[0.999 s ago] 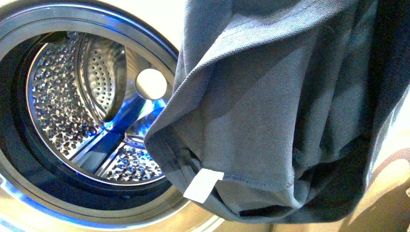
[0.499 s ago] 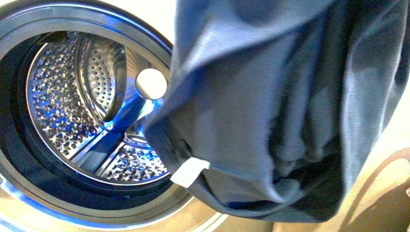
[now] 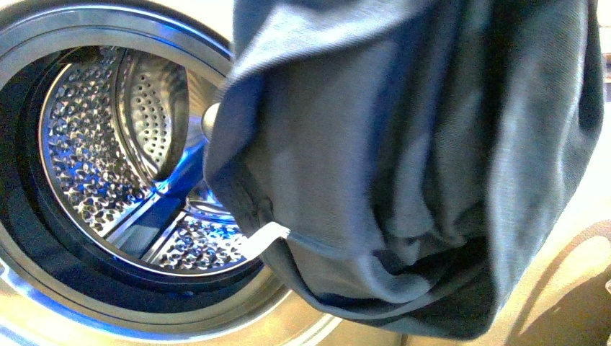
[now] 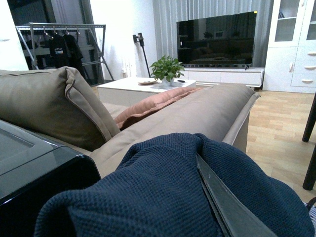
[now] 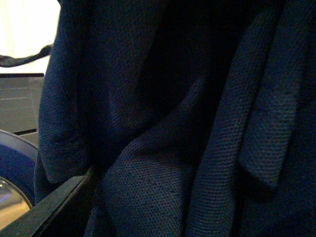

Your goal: Collect clothes from washing machine

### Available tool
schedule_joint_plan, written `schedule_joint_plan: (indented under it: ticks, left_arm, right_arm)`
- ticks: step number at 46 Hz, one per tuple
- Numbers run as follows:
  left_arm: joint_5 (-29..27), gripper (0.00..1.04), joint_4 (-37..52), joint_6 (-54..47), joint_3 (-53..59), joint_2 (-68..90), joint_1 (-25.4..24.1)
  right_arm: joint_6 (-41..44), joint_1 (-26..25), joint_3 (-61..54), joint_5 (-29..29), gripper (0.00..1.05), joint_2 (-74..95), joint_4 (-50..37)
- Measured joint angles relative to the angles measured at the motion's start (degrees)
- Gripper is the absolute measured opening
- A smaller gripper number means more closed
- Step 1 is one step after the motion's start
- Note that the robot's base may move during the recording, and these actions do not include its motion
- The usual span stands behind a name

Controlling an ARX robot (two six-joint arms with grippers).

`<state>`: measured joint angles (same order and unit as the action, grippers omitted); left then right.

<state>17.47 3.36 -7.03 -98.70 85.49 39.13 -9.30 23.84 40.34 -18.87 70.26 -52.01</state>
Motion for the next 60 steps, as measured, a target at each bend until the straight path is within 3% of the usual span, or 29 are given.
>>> schedule_joint_plan:
  ticks: [17,31,40,45,54,57,60]
  left_arm:
    - [-0.39,0.12,0.0,0.0,0.0,0.0,-0.02]
    - [-0.35,0.12,0.0,0.04,-0.13,0.0,-0.02]
    - [-0.28,0.47,0.0,0.15,-0.39,0.0,-0.02]
    - [0.09,0.68,0.0,0.15,-0.7,0.0,0.0]
    - [0.07,0.94,0.0,0.15,-0.85,-0.02,0.0]
    - [0.07,1.0,0.0,0.11,-0.85,-0.02,0.0]
    - [0.07,0.98,0.0,0.13,-0.85,-0.02,0.0]
  right_arm:
    - [0.61,2.54,2.29,5.79,0.97,4.66,-2.95]
    - [0.52,2.1,2.78,11.45,0.38,5.62,-7.32]
    - [0.24,1.95,1.07,12.0,0.1,2.78,-7.82]
    - [0.0,1.27,-0.7,12.44,0.08,-0.22,-7.8]
    - [-2.21,-2.75,-2.99,12.35,0.08,-7.5,-5.09]
    - [-2.84,-4.22,-3.45,12.11,0.08,-9.86,-3.69]
    - [-3.63,-6.34,-4.09,11.19,0.08,-12.98,-2.01]
